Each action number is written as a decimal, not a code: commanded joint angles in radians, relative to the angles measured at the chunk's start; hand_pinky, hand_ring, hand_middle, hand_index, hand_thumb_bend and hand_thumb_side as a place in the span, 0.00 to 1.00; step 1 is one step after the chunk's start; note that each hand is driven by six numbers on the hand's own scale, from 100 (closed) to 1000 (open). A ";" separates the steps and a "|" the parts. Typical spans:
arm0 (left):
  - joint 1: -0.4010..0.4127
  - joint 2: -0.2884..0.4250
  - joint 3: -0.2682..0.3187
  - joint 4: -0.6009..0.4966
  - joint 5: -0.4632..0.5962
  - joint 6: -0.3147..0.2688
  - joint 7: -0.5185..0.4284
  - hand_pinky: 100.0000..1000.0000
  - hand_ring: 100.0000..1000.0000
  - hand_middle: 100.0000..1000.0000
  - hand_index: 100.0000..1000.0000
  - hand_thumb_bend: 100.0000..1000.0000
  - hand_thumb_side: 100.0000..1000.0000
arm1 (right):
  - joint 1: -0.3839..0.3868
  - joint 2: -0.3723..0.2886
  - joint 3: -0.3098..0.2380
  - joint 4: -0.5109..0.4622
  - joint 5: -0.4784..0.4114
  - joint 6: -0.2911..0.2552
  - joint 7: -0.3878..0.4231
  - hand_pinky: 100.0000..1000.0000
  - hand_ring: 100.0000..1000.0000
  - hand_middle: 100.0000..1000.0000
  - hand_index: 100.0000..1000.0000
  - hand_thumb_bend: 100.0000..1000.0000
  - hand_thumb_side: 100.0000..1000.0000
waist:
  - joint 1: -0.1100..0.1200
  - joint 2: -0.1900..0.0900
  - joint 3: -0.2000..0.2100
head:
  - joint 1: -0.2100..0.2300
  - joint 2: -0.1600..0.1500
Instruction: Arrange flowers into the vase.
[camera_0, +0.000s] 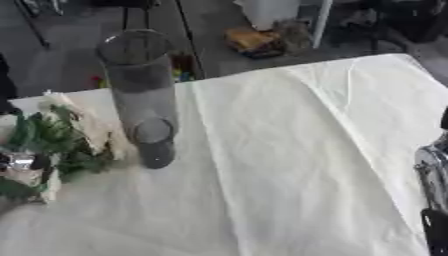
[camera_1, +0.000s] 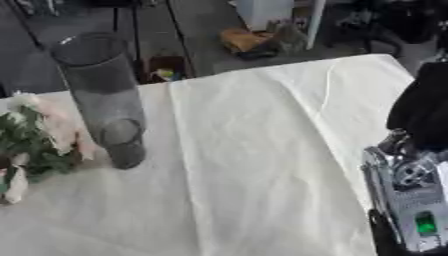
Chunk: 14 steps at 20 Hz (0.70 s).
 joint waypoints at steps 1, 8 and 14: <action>-0.010 0.012 0.002 0.029 0.007 -0.002 0.034 1.00 1.00 1.00 1.00 0.71 0.83 | -0.014 -0.008 0.001 -0.013 -0.003 -0.008 -0.008 0.67 0.79 0.75 0.84 0.00 0.80 | -0.001 -0.015 -0.001 | -0.005 -0.014; -0.001 -0.009 0.003 0.069 0.000 -0.009 0.087 1.00 1.00 1.00 1.00 0.70 0.83 | -0.017 -0.004 0.002 -0.013 -0.002 -0.006 -0.009 0.67 0.79 0.75 0.84 0.00 0.79 | 0.000 -0.010 -0.006 | -0.005 -0.018; -0.001 -0.030 -0.008 0.101 -0.008 -0.032 0.089 1.00 1.00 1.00 1.00 0.70 0.82 | -0.018 -0.003 0.004 -0.013 -0.003 -0.006 -0.009 0.67 0.79 0.75 0.84 0.00 0.78 | 0.002 -0.006 -0.007 | 0.000 -0.014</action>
